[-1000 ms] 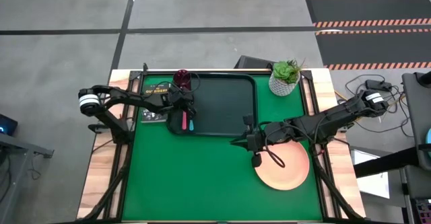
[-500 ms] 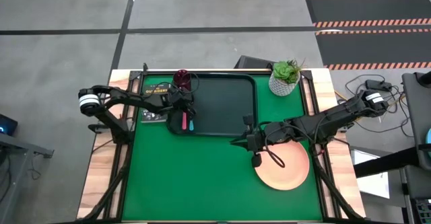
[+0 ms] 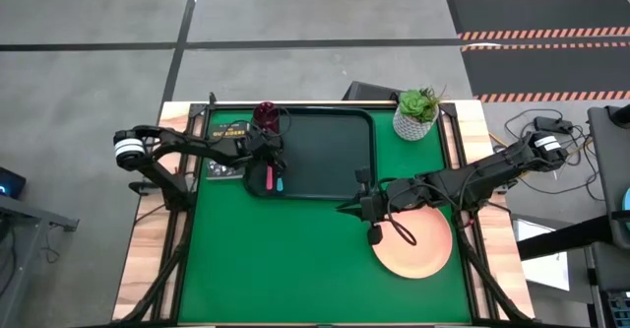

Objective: Pick and place plate/cup/fork/spoon on tray
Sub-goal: Put the blue spoon to the right of the pink fork on the black tray

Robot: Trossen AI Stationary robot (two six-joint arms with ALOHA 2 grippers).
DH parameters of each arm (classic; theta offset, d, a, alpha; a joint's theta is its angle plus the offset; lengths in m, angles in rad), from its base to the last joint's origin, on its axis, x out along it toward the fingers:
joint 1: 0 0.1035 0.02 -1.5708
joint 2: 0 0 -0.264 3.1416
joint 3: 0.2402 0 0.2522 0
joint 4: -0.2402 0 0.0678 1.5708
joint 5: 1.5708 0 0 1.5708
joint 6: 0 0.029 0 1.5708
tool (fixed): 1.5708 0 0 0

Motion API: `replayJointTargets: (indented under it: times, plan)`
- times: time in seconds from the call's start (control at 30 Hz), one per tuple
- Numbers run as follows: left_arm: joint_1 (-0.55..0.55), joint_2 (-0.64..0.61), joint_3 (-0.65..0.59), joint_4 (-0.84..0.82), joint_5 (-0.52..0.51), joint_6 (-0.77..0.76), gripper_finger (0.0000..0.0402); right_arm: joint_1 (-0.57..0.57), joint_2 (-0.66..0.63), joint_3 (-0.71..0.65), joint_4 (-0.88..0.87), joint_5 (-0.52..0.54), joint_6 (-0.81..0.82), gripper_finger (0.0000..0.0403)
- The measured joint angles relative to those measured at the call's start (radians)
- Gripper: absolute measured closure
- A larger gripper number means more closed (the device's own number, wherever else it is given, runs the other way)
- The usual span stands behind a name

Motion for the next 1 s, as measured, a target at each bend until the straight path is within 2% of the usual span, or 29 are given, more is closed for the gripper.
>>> replayJointTargets:
  times: [0.33,1.0]
  plan:
    - [-0.007,-0.16,-0.006,-0.185,0.074,0.003,0.0402,0.0,0.0,0.0,-0.006,0.0,0.008,0.0394]
    - [-0.007,-0.036,-0.002,-0.095,0.087,-0.029,0.0402,0.0,0.0,0.0,-0.003,0.0,0.007,0.0394]
